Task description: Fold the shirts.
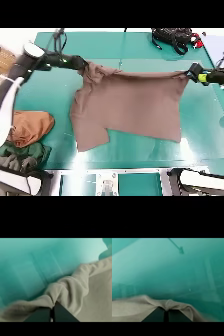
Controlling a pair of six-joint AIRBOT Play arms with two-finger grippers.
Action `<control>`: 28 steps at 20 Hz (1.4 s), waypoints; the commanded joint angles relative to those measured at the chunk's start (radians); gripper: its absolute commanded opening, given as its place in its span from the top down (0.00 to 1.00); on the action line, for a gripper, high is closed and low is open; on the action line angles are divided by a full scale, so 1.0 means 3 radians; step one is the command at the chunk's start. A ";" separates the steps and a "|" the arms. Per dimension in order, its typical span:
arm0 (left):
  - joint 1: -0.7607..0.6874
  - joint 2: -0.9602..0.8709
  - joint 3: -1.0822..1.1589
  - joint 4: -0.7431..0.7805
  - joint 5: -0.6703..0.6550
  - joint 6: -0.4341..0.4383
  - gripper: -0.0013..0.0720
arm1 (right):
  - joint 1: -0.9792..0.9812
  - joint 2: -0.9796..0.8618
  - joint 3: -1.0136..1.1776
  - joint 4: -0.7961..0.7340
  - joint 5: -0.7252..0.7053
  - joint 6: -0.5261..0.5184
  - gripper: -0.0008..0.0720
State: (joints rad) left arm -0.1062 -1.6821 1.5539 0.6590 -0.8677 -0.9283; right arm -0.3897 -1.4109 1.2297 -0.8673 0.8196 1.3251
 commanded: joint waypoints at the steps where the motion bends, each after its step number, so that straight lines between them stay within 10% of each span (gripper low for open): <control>1: -0.0037 -0.0329 -0.0028 -0.0145 0.0303 0.0043 0.91 | 0.0065 -0.0573 0.0263 0.0071 -0.0081 -0.0031 0.96; 3: 0.0025 -0.0299 -0.0023 -0.0126 0.0273 -0.0008 0.04 | 0.0010 -0.0577 0.0334 0.0047 0.0003 -0.0029 0.51; 12: 0.1254 -0.0184 0.0336 0.0127 -0.2066 -0.0479 0.08 | -0.1222 0.0169 -0.0460 -0.0595 0.1612 0.0019 0.47; 25: 0.1372 -0.0184 0.0336 0.0267 -0.2210 -0.0455 0.08 | -0.1411 0.0334 -0.2173 -0.0690 0.1260 -0.0094 0.40; 28: 0.1372 -0.0184 0.0336 0.0455 -0.2238 -0.0470 0.08 | -0.1226 0.0334 -0.2164 -0.0671 0.1244 -0.0131 0.52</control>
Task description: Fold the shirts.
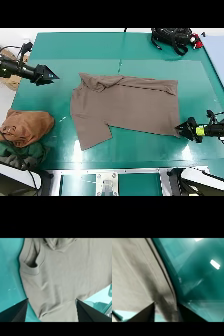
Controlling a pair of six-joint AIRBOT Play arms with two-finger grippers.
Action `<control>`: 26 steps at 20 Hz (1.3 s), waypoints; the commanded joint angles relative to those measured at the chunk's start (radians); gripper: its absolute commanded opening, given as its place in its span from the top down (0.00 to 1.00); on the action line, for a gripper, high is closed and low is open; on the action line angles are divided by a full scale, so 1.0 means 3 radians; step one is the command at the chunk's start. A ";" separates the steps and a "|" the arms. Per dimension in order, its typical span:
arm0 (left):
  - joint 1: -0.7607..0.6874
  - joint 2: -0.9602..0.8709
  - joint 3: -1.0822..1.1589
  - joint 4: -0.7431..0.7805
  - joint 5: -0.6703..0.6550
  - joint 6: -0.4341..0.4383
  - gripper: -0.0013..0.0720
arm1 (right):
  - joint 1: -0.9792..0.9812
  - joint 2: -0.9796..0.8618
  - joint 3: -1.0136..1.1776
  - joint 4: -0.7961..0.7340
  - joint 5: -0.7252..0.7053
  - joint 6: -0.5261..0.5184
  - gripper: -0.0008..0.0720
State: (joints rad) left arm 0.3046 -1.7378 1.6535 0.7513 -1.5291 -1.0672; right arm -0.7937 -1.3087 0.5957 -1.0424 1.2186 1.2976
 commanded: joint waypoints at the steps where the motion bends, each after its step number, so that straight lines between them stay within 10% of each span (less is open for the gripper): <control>1: 0.0003 0.0001 0.0004 0.0242 -0.0061 -0.0041 0.08 | 0.0179 -0.0006 -0.0032 -0.0017 -0.0086 -0.0084 0.59; 6: 0.0003 0.0001 0.0004 0.0511 -0.0247 -0.0202 0.08 | 0.0216 -0.0005 0.0202 0.0069 -0.0070 -0.0062 0.97; 12: -0.0003 0.0003 -0.0848 0.0496 -0.0299 -0.0370 0.08 | 0.0216 -0.0005 0.0617 0.0070 -0.0088 -0.0052 0.97; 21: -0.0725 0.0001 -0.1982 0.0159 0.0875 -0.0254 0.08 | 0.0219 -0.0005 0.0618 0.0070 -0.0123 -0.0066 0.97; 22: -0.0790 0.0003 -0.1981 0.0118 0.0931 -0.0253 0.19 | 0.0219 -0.0005 0.0618 0.0070 -0.0122 -0.0066 0.97; 24: -0.0847 0.0003 -0.1970 0.0099 0.0944 -0.0206 0.80 | 0.0219 -0.0005 0.0618 0.0069 -0.0121 -0.0066 0.97; 26: -0.0837 0.0005 -0.1890 0.0106 0.0692 -0.0127 0.95 | 0.0219 -0.0005 0.0631 0.0070 -0.0120 -0.0064 0.97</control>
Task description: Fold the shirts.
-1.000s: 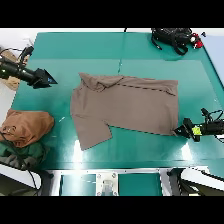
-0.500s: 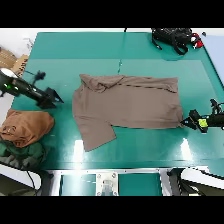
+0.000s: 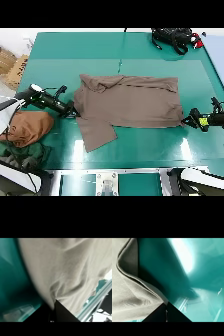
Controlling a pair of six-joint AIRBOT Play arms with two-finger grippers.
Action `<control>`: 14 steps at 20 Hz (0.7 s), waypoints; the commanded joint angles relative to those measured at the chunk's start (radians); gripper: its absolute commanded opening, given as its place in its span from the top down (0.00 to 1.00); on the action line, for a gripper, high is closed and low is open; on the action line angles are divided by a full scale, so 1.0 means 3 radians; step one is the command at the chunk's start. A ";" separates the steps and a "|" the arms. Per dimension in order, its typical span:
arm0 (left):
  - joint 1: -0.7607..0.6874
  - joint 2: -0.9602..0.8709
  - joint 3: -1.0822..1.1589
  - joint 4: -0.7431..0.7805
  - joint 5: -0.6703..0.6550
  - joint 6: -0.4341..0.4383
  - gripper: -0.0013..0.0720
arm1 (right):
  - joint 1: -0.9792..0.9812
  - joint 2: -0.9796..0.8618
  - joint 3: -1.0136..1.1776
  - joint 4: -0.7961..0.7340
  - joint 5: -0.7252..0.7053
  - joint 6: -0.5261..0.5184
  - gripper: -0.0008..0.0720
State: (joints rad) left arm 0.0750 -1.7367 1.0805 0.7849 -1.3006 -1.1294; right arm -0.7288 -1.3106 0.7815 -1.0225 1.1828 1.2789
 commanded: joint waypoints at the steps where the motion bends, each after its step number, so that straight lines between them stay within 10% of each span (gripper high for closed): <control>1: -0.0051 0.0003 0.0106 0.0008 -0.0239 0.0078 0.95 | 0.0005 0.0003 0.0037 0.0028 0.0013 0.0000 0.97; 14: -0.0050 0.1953 0.2838 0.0062 -0.0308 -0.0238 0.95 | 0.0013 0.1293 0.2523 0.0769 0.0365 0.0331 0.97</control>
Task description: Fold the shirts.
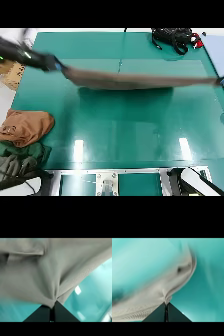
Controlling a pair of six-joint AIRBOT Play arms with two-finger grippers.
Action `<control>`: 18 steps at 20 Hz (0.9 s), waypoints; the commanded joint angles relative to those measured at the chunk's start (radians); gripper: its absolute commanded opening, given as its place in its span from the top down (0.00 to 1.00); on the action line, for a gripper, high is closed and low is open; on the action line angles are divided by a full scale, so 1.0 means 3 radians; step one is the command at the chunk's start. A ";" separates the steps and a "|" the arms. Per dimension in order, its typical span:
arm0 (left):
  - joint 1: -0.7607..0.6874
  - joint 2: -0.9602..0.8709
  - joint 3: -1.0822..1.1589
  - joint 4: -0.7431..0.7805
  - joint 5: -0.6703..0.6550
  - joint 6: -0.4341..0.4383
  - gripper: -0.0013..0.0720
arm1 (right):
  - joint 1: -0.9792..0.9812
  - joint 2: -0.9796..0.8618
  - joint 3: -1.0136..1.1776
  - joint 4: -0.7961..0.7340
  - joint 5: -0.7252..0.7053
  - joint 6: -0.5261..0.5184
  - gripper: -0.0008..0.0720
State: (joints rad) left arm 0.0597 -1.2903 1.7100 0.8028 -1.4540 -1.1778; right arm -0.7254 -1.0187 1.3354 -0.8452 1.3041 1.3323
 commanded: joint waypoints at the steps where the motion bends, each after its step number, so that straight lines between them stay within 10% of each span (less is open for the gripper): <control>1: 0.0001 0.0599 0.1003 0.0005 0.0286 -0.0072 0.95 | 0.0001 0.0427 0.0922 0.0177 -0.0108 0.0197 0.97; 10: 0.0001 0.1437 0.1400 0.0215 0.0769 -0.0066 0.95 | 0.0003 0.0910 0.1972 -0.0164 -0.0632 0.0510 0.97; 18: -0.0003 0.0894 -0.0004 0.0169 0.0833 0.0017 0.95 | 0.0197 0.0595 0.0170 -0.0013 -0.0736 0.0128 0.97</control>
State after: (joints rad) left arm 0.0601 -0.9485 1.8507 0.8635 -1.2217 -1.1999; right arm -0.7044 -0.8017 1.5909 -0.8673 1.1103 1.4368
